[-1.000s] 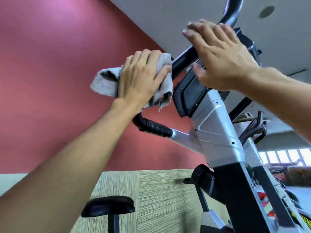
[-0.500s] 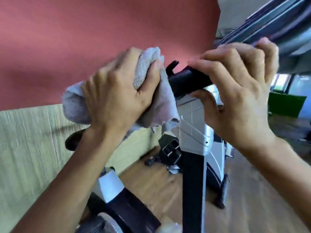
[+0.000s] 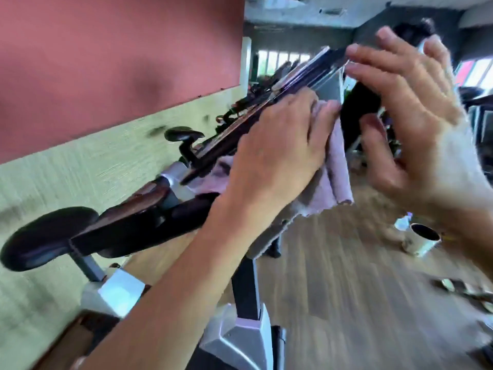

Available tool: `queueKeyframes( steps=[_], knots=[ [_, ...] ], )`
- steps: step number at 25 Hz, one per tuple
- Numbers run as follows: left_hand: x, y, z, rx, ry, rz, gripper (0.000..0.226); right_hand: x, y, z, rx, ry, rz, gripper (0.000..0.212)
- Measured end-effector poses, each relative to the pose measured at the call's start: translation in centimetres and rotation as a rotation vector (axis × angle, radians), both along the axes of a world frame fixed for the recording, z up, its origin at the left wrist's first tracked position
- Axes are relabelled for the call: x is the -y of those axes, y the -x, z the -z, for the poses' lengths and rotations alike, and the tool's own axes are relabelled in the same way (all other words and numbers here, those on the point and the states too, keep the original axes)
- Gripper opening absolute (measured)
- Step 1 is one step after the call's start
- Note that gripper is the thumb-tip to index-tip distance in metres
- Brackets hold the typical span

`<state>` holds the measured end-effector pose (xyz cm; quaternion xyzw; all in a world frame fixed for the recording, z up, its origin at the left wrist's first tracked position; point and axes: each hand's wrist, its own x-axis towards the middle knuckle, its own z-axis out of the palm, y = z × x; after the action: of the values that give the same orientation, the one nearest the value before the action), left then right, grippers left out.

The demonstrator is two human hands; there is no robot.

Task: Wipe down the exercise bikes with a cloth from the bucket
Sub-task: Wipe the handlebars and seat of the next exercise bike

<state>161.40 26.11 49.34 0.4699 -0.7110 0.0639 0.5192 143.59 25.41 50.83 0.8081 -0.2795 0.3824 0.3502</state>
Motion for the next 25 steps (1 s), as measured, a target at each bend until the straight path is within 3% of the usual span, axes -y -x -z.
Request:
queueKeyframes(
  steps=[3, 6, 10, 13, 16, 20, 25],
  knots=[
    [0.7, 1.1, 1.1, 0.188, -0.119, -0.075, 0.048, 0.2, 0.9, -0.9, -0.143, -0.022, 0.075, 0.045],
    [-0.8, -1.5, 2.4, 0.342, -0.034, -0.111, 0.050, -0.3, 0.2, -0.6, -0.135, -0.080, 0.085, 0.042],
    [-2.2, -5.3, 4.8, 0.324, -0.040, -0.144, 0.049, -1.2, -0.2, -0.1, -0.120, -0.150, 0.118, 0.041],
    [-1.8, -3.6, 4.6, 0.322, -0.072, -0.225, 0.053, -1.5, -0.9, 0.8, -0.117, -0.172, 0.141, 0.043],
    [-1.3, -1.3, 4.4, 0.342, 0.053, -0.266, 0.050, -1.6, -1.8, 1.6, -0.112, -0.171, 0.164, 0.046],
    [-2.7, -6.4, 7.9, 0.340, 0.203, -0.327, 0.044, -1.8, -2.3, 2.3, -0.105, -0.168, 0.171, 0.042],
    [-1.9, -3.5, 6.1, 0.297, 0.083, -0.398, 0.047, -2.1, -3.3, 3.4, -0.080, -0.205, 0.161, 0.040]
  ],
)
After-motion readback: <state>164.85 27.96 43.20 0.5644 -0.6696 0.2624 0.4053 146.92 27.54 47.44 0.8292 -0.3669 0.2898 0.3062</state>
